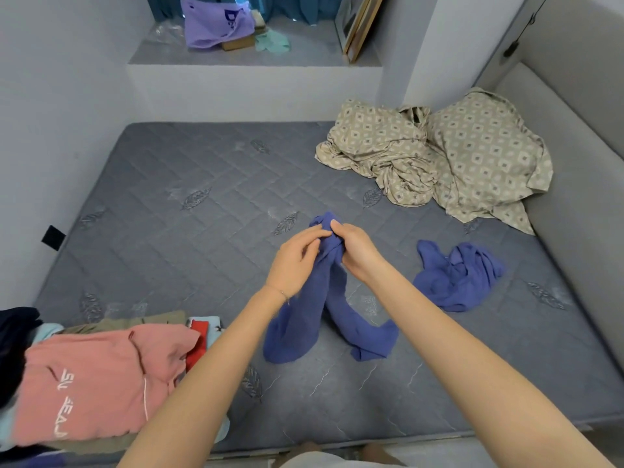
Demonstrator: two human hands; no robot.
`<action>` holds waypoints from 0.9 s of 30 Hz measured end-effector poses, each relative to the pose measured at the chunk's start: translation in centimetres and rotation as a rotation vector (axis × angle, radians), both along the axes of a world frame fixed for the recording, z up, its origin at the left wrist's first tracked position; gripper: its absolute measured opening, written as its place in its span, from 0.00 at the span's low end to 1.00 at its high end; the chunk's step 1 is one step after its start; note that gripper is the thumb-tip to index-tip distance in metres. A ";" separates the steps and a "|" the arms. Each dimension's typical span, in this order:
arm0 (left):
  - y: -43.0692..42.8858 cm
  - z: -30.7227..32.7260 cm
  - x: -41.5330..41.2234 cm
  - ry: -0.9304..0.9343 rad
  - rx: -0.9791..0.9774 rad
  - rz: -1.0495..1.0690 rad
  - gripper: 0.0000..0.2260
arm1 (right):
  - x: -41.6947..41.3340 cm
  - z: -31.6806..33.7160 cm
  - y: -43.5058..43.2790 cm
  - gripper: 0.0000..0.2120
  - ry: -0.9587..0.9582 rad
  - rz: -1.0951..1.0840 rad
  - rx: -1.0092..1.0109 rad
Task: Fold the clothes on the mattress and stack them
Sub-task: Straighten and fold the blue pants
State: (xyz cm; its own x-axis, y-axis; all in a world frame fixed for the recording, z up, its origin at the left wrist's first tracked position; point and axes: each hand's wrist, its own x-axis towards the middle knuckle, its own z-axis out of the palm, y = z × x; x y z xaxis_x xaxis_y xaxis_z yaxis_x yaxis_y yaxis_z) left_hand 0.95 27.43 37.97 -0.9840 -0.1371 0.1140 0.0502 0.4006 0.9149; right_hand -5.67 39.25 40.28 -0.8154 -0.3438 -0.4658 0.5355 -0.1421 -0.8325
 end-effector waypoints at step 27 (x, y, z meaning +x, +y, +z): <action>-4.7 1.3 -1.4 -0.230 0.454 -0.207 0.02 | 1.5 2.8 5.0 0.09 0.435 0.408 0.480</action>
State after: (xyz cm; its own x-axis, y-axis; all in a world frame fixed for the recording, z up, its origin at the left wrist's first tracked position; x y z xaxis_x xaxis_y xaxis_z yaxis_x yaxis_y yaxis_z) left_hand -0.47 22.75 39.29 -0.9881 0.0772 -0.1330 -0.1359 -0.0338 0.9901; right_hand -4.19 44.24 43.08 -0.8114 -0.4978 -0.3064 0.0779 0.4275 -0.9007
